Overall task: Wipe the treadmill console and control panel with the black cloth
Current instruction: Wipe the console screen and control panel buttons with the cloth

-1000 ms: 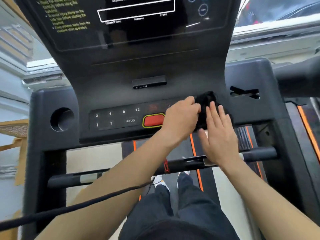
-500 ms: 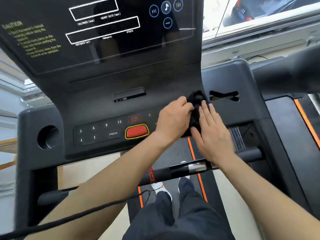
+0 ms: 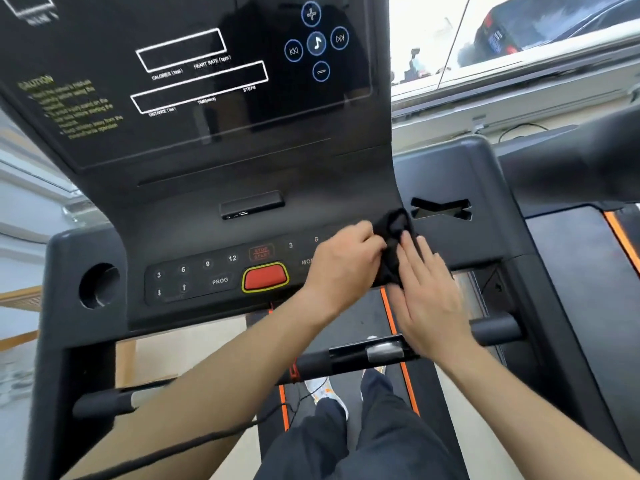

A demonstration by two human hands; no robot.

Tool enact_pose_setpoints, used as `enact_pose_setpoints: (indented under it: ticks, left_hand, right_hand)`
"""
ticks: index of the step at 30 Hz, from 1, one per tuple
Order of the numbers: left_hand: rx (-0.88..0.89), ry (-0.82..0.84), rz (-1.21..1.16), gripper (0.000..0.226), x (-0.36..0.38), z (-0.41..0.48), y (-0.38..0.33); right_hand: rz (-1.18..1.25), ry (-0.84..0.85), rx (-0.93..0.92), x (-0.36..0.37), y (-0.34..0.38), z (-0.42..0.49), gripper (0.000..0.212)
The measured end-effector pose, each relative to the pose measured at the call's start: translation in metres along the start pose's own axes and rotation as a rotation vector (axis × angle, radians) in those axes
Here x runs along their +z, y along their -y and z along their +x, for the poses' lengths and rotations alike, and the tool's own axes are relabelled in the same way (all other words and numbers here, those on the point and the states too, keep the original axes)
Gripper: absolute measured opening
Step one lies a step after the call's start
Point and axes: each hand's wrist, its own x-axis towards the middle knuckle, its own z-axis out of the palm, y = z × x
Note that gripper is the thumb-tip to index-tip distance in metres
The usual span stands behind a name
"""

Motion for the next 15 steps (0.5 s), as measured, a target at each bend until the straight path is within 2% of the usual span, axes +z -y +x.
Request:
enact_pose_setpoints:
  ticks: [3, 5, 8, 10, 15]
  left_hand:
    - [-0.035, -0.011, 0.019, 0.014, -0.009, -0.033, 0.008]
    - [-0.088, -0.083, 0.108, 0.010, -0.021, -0.054, 0.023]
    - [-0.163, -0.159, 0.132, 0.012, -0.020, -0.053, 0.035]
    - [-0.195, -0.191, 0.117, 0.011, -0.015, -0.052, 0.026]
    - [-0.138, -0.164, 0.048, 0.005, -0.002, -0.057, 0.006]
  right_hand:
    - [-0.013, 0.002, -0.066, 0.009, 0.018, -0.003, 0.062]
    - [-0.046, 0.010, -0.208, 0.014, 0.037, 0.007, 0.061]
    - [-0.076, 0.052, -0.282, 0.013, 0.032, 0.034, 0.058]
    - [-0.098, 0.036, -0.251, 0.010, 0.021, 0.033, 0.057]
    - [0.035, -0.067, 0.005, 0.015, 0.027, 0.004, 0.059]
